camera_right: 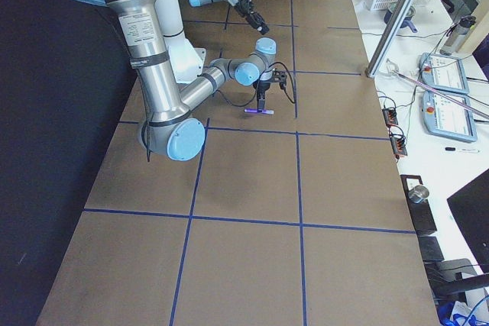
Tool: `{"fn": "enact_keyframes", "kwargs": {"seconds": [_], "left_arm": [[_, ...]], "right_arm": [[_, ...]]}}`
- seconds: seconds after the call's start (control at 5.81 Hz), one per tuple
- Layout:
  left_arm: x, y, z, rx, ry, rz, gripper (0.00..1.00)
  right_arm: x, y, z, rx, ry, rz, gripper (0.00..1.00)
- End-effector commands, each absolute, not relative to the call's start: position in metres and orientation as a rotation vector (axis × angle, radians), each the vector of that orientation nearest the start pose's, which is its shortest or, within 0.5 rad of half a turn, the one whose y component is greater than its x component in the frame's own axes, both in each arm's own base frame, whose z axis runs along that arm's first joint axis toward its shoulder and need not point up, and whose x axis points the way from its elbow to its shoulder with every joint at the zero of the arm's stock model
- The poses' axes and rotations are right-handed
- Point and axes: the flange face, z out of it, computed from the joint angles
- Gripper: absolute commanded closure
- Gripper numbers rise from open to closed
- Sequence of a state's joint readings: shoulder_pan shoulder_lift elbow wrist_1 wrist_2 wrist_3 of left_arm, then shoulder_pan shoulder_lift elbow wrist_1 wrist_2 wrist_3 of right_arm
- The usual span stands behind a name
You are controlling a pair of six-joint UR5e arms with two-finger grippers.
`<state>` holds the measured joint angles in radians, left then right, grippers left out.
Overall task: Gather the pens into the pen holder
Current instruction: 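Drop orange highlighter into cup with left while right lifts purple marker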
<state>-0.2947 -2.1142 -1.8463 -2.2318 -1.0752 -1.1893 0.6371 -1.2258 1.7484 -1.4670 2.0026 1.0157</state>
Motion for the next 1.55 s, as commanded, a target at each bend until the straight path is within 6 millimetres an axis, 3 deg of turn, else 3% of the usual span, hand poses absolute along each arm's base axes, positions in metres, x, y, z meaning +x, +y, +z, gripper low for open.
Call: {"fn": "enact_keyframes", "kwargs": {"seconds": [0.0,0.17,0.52,0.86,1.38], "left_arm": [[0.479,-0.378,0.214,0.784,1.126,-0.131,0.21],[0.472,-0.384,0.226,0.782,1.103,-0.133,0.23],[0.471,-0.384,0.225,0.782,1.108,-0.136,0.24],[0.471,-0.384,0.225,0.783,1.111,-0.137,0.24],[0.470,-0.384,0.226,0.777,1.113,-0.144,0.23]], "right_arm": [[-0.451,-0.446,0.392,0.013,-0.780,-0.012,0.02],[-0.451,-0.448,0.404,0.000,-0.760,0.003,0.03],[-0.454,-0.449,0.405,-0.011,-0.757,0.025,0.33],[-0.454,-0.450,0.402,-0.020,-0.762,0.045,0.99],[-0.444,-0.450,0.381,0.005,-0.801,0.048,1.00]]}}
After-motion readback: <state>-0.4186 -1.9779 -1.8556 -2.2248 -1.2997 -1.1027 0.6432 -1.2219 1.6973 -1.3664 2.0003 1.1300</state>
